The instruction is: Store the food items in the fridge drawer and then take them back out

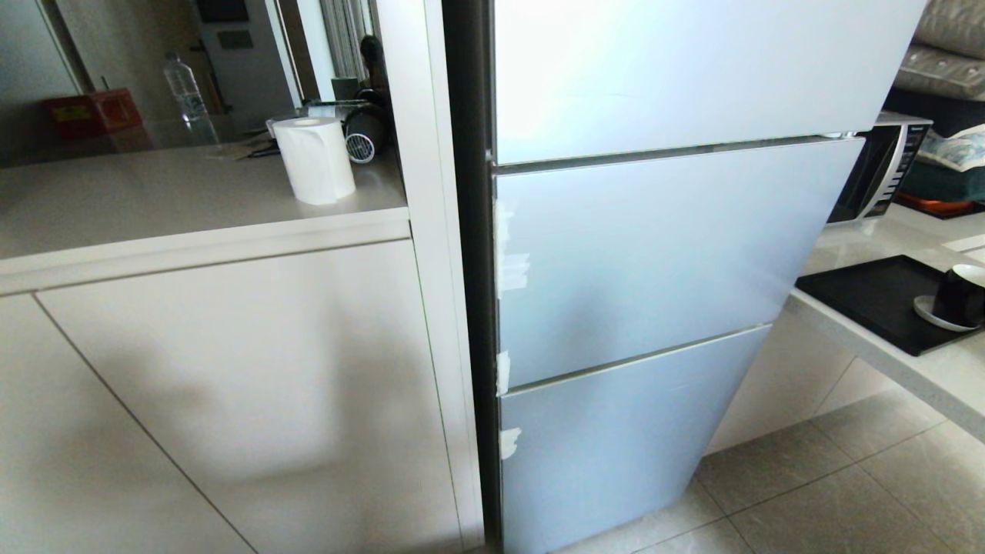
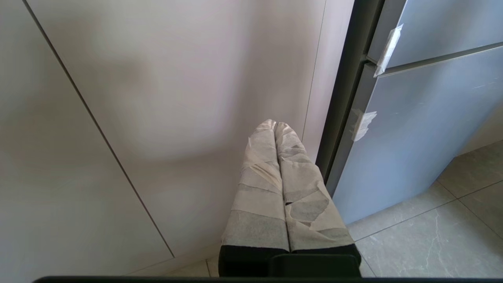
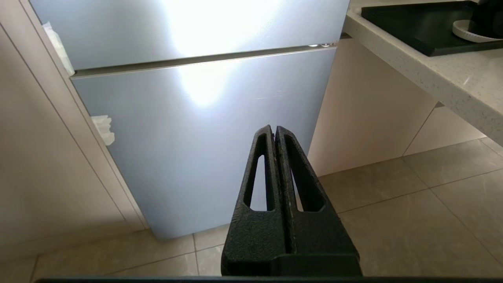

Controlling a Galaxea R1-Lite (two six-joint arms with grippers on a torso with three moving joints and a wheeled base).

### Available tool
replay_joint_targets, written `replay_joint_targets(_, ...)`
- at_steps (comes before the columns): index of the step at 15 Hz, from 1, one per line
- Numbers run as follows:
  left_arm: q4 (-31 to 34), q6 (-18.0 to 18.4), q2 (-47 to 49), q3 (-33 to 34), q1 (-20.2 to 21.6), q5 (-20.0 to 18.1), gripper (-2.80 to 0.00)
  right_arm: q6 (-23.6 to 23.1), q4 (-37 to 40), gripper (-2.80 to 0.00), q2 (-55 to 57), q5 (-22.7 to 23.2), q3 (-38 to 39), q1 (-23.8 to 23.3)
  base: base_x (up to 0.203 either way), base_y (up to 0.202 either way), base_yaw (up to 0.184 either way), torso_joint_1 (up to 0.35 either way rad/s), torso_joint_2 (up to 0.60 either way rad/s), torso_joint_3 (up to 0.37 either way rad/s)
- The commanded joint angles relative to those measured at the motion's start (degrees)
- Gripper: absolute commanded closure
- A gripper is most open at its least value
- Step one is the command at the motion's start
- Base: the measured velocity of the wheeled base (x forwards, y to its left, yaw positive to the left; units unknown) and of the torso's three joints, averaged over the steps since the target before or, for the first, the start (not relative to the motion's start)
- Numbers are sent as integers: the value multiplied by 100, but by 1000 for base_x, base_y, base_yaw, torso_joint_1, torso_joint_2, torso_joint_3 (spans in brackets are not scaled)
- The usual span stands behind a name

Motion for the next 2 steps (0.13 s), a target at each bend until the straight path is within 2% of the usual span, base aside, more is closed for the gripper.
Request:
replay_joint_targets(1, 0, 0, -2, 0, 1, 2, 0, -2, -5, 0, -6, 0, 0, -1, 0, 0, 0, 0, 0, 0)
replay_joint_targets(2, 0, 0, -2, 0, 1, 2, 0, -2, -5, 0, -6, 0, 0, -1, 0, 0, 0, 0, 0, 0)
